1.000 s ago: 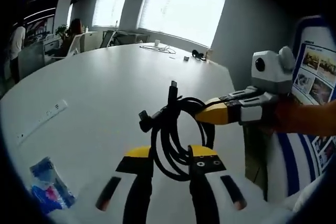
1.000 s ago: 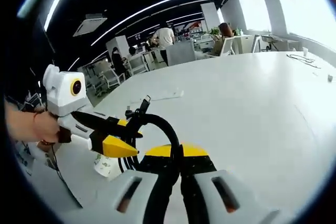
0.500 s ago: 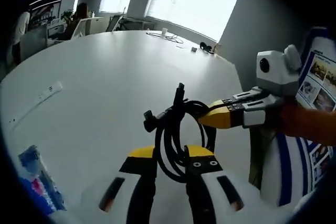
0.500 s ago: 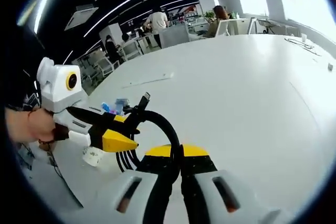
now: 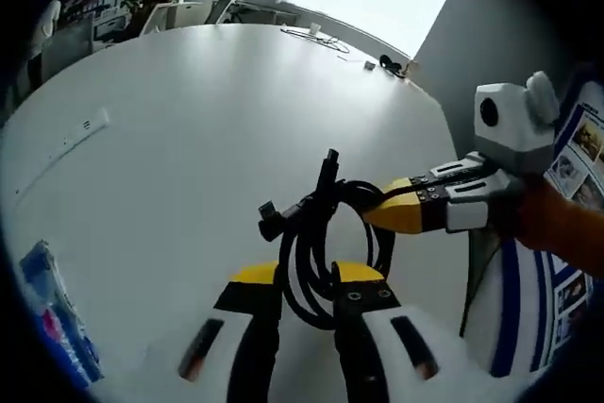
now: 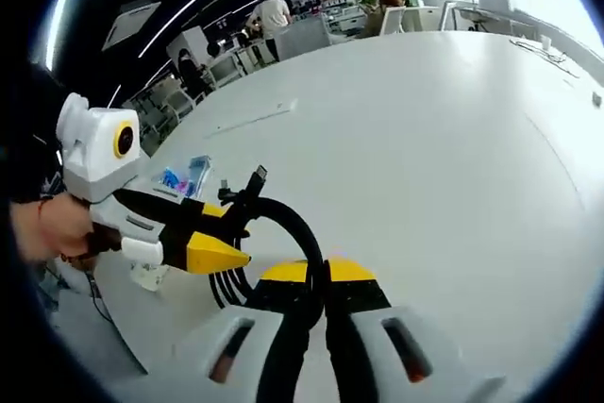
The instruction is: Arrange the tabletop items into an orderly group along one side of the table until the central work area is clear of visible clutter.
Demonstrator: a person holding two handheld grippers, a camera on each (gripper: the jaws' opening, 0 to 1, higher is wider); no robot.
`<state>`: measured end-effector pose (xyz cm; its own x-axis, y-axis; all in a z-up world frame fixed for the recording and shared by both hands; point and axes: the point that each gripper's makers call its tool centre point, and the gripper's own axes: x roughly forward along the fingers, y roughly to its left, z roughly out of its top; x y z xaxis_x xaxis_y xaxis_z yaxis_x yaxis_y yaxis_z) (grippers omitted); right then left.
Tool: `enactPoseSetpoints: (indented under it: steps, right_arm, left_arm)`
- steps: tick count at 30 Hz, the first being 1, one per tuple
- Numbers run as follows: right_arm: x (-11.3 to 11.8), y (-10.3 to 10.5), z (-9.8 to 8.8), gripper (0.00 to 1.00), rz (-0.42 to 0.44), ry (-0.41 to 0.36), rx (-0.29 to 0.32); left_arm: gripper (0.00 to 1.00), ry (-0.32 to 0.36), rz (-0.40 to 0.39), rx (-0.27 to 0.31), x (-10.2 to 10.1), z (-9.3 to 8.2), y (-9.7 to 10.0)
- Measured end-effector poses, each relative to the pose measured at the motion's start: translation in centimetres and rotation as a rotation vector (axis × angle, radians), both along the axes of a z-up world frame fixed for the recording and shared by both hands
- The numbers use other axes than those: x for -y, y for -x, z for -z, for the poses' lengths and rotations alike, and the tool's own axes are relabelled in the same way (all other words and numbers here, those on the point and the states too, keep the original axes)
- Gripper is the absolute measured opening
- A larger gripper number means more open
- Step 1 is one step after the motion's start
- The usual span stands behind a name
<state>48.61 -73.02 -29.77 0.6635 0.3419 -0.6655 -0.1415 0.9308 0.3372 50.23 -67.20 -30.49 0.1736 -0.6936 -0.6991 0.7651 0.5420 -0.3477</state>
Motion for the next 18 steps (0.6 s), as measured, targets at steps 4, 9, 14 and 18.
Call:
enactPoseSetpoints:
  steps: [4,9,14,18]
  right_arm:
    - [0.2,-0.1,0.6,0.02,-0.002,-0.002,-0.012]
    - [0.3,-0.3,1.1,0.02,0.014,-0.022,-0.016]
    - [0.3,-0.4,1.7,0.02,0.013,-0.021,-0.026]
    - [0.4,-0.4,2.0,0.02,0.023,-0.02,-0.03]
  left_arm:
    - [0.18,-0.012,-0.005,-0.006,0.2,0.5,-0.1]
    - [0.18,-0.027,-0.014,-0.007,0.2,1.0,-0.4]
    - [0.18,-0.039,-0.01,0.0,0.2,1.4,-0.5]
    - [0.19,-0.046,-0.011,-0.001,0.2,1.8,-0.5]
